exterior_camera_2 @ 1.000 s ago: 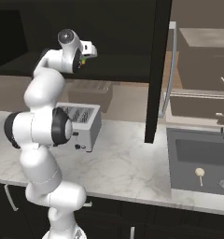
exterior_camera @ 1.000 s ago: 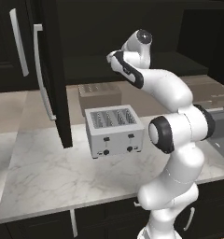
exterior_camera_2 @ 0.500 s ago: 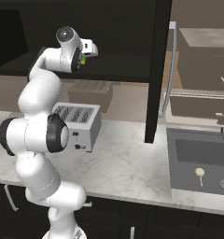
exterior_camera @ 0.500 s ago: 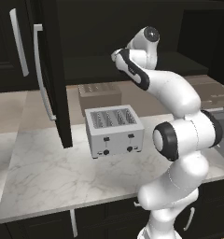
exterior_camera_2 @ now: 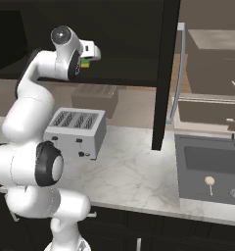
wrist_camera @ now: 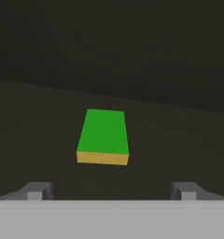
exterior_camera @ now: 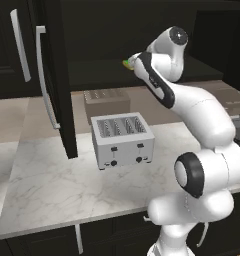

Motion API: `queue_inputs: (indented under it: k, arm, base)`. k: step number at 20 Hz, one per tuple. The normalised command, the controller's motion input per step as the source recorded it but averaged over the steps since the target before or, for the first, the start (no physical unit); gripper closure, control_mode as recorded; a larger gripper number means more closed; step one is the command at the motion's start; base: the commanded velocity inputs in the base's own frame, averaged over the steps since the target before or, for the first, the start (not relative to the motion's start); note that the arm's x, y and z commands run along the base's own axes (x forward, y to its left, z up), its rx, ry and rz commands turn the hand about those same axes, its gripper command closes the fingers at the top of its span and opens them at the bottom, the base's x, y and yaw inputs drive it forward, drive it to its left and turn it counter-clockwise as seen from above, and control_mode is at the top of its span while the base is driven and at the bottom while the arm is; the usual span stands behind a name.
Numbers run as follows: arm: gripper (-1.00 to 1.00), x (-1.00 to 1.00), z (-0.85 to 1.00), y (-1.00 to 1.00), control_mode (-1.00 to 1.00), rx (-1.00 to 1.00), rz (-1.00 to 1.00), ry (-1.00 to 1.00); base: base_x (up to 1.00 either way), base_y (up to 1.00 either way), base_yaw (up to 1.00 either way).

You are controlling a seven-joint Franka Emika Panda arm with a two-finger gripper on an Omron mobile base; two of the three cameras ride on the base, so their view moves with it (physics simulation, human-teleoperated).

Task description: Pick up the dish brush and sponge from the sink, and place them back in the cabinet, and close the cabinet doors.

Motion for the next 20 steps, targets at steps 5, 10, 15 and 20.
queue_inputs:
  k: [5,10,15,20]
  arm:
    - [-1.00,-0.81,0.08,-0.05,-1.00,0.00,0.00,-0.06]
    - [-1.00,-0.96,0.39,0.00,-1.00,-0.01,-0.02,0.01]
    - [-1.00,-0.89,0.59,0.00,-1.00,-0.02,-0.05,0.17]
    - [-1.00,-0.95,0.17,0.00,-1.00,-0.01,-0.04,0.21]
  base:
    - [0.00,0.00,0.00]
    - [0.00,0.00,0.00]
    - [0.00,0.00,0.00]
    - [0.00,0.00,0.00]
